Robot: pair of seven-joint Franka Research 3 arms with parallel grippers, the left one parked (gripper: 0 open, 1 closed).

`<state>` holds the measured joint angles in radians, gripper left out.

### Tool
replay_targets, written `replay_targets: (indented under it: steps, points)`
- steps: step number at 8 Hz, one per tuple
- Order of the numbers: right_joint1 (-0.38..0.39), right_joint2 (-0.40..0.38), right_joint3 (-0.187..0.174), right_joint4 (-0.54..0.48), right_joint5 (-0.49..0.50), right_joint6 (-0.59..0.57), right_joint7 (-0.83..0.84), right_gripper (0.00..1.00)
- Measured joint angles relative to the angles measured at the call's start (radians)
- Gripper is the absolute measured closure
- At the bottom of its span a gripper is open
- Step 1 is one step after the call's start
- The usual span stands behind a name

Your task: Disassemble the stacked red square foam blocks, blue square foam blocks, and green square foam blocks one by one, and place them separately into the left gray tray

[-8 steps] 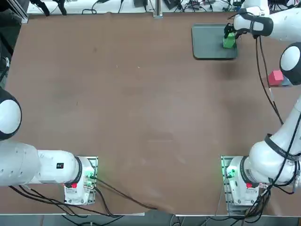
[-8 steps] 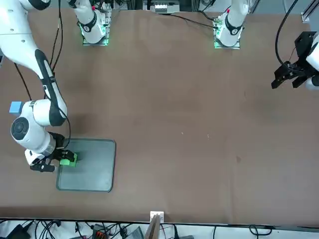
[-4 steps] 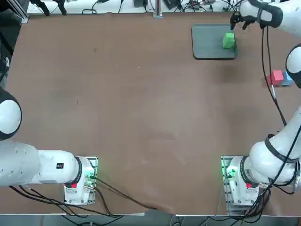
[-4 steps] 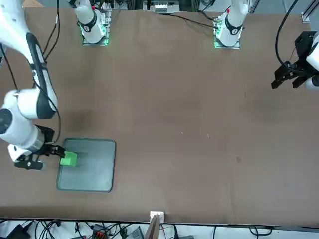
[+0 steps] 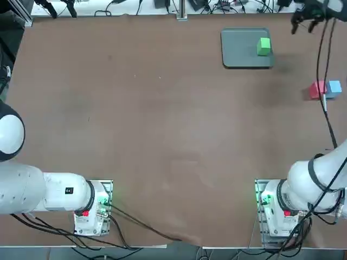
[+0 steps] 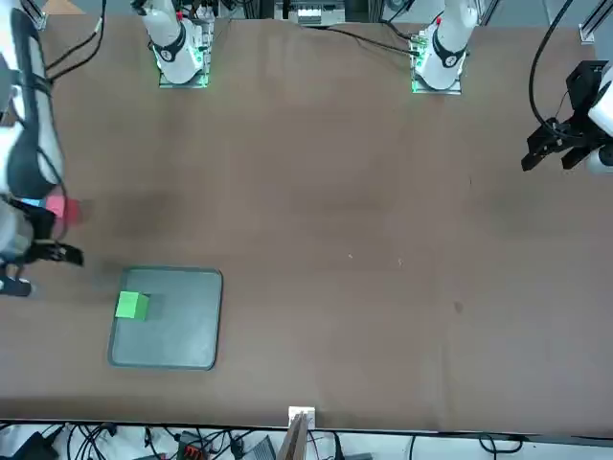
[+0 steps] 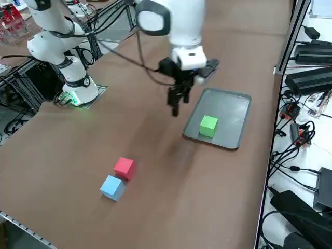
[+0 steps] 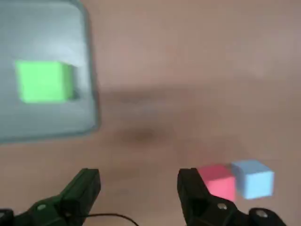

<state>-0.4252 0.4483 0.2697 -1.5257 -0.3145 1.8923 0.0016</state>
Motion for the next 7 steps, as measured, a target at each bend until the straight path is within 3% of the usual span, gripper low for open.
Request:
replay_targets:
  steps: [3, 7]
  points:
    - [-0.198, -0.007, -0.003, -0.106, 0.0, 0.085, -0.189, 0.0]
    - [-0.379, -0.05, -0.004, -0.423, 0.0, 0.479, -0.324, 0.0]
